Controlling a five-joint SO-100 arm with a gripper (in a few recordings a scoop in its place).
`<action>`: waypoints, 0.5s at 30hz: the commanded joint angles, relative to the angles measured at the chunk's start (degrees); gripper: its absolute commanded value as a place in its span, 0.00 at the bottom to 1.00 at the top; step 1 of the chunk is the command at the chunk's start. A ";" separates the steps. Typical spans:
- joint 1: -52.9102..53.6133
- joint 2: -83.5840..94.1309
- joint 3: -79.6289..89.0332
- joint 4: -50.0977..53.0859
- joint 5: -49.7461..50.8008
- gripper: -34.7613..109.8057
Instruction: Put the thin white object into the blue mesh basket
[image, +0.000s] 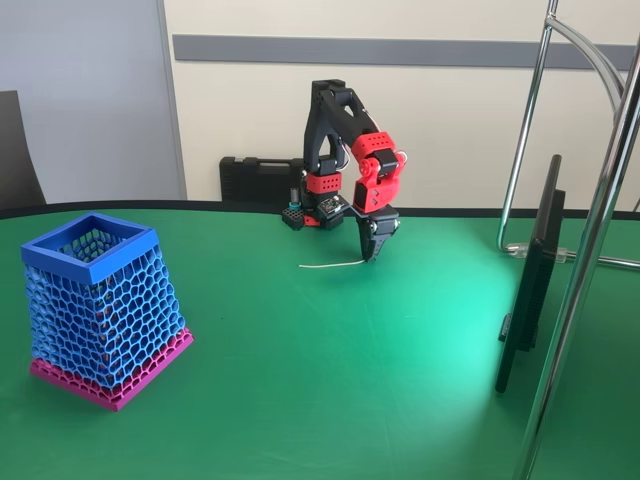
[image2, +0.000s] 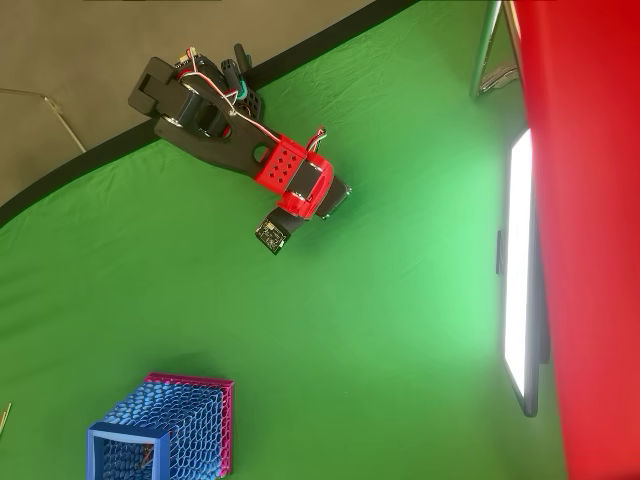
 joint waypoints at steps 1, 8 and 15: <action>1.58 4.66 -2.64 0.26 -1.41 0.25; 5.71 10.63 -7.12 3.08 -3.96 0.25; 10.02 17.14 -12.48 4.31 -7.56 0.25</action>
